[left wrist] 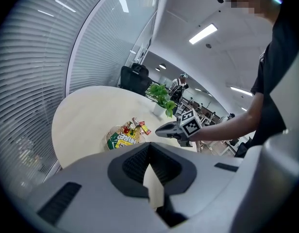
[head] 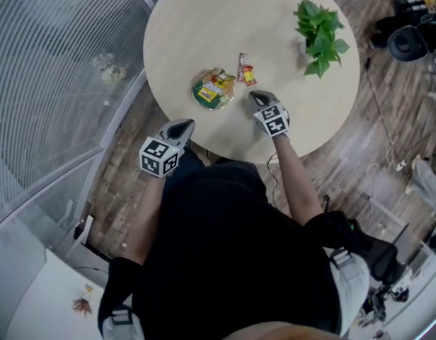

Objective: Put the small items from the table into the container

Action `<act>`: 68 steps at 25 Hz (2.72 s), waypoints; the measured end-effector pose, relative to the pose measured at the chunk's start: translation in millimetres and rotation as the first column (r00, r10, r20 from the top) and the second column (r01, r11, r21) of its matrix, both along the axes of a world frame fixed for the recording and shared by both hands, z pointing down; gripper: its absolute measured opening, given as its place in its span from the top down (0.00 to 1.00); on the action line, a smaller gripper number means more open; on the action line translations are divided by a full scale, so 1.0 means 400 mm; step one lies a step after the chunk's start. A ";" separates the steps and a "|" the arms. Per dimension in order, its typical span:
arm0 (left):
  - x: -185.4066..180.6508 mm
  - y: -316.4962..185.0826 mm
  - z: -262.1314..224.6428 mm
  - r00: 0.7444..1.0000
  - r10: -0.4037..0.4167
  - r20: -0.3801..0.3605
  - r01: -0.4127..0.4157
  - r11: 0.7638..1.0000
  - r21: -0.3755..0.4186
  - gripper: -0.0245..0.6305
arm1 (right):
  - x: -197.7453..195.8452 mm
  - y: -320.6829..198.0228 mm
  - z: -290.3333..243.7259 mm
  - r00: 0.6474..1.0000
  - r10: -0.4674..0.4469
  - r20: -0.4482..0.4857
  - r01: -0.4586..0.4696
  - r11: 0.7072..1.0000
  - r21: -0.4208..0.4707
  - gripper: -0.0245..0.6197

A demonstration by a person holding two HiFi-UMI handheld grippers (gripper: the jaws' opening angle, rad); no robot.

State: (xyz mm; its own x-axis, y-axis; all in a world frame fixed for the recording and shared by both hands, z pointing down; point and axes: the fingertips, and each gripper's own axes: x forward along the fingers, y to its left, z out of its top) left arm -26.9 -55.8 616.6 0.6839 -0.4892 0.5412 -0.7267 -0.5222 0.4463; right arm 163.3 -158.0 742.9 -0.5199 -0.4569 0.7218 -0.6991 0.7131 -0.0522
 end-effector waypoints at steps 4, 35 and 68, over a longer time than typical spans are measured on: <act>-0.014 0.001 0.014 1.000 -0.009 0.003 0.009 1.000 -0.020 0.96 | 0.003 -0.056 0.011 1.000 0.029 -0.005 -0.029 1.000 0.004 0.92; -0.062 -0.024 0.026 1.000 0.011 -0.012 -0.011 0.999 -0.050 0.96 | 0.013 -0.180 0.080 0.985 0.118 -0.123 -0.120 0.993 -0.010 0.90; 0.105 0.110 -0.040 0.969 0.245 0.016 -0.245 0.968 0.049 0.96 | 0.063 0.184 -0.010 0.985 0.169 -0.036 -0.169 0.986 0.006 0.91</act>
